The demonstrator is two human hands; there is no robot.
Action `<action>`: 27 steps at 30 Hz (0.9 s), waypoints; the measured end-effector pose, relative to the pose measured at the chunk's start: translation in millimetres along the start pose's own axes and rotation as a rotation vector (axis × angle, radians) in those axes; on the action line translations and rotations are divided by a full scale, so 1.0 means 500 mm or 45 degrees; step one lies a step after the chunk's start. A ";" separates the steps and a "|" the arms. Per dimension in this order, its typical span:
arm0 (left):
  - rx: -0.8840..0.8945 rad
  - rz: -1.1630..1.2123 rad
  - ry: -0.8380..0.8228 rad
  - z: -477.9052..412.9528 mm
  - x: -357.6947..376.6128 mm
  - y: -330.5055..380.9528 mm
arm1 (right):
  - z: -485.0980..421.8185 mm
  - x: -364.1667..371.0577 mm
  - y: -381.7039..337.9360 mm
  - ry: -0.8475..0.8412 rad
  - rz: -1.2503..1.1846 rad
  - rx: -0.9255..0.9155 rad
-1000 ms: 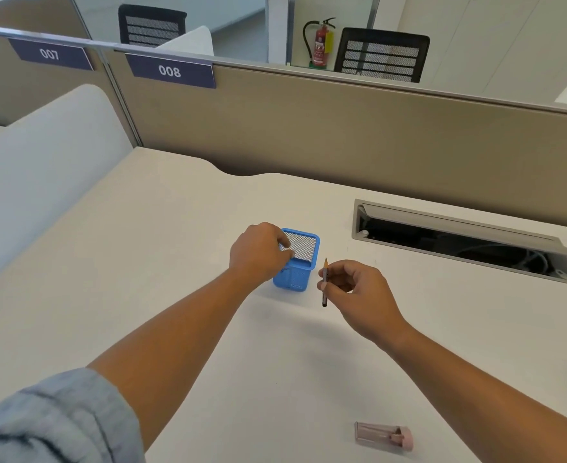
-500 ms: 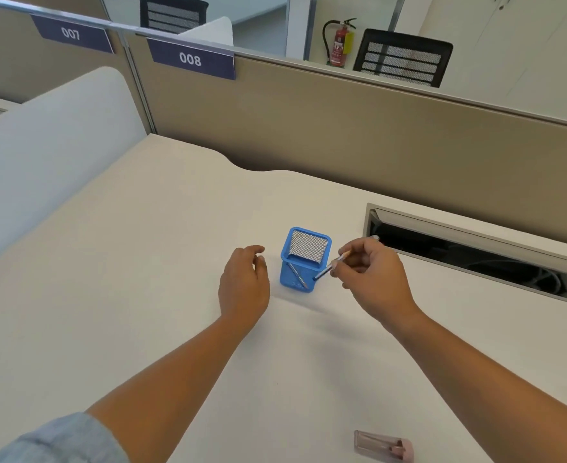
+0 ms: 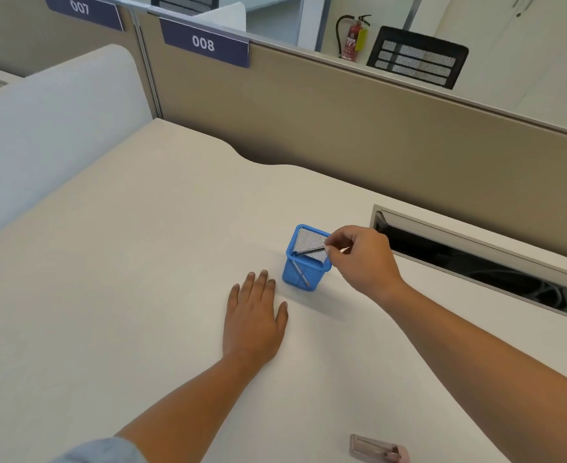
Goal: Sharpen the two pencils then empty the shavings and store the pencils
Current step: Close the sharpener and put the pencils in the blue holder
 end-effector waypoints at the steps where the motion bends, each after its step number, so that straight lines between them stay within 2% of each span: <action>1: -0.003 -0.001 -0.009 0.000 0.000 0.001 | -0.004 0.005 -0.002 -0.047 0.089 -0.025; 6: -0.010 0.032 -0.026 0.002 -0.002 0.000 | -0.017 0.029 -0.021 -0.195 0.432 -0.137; 12: -0.012 0.042 -0.043 0.002 -0.003 0.000 | -0.016 0.053 -0.028 -0.177 0.594 -0.202; 22: -0.016 0.038 -0.064 0.002 -0.007 0.004 | -0.019 0.056 -0.019 -0.258 0.522 -0.162; 27: -0.014 0.062 -0.047 0.003 -0.013 0.007 | -0.014 0.052 -0.009 -0.209 0.291 -0.120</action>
Point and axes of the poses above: each hand's wrist, its own z-axis away from the middle knuckle, its own x-axis out of the palm, y = z × x, the point moved 6 cm from there along -z, towards the middle knuckle, and after that the axes turned 6 degrees about y, right-handed, at the moved point
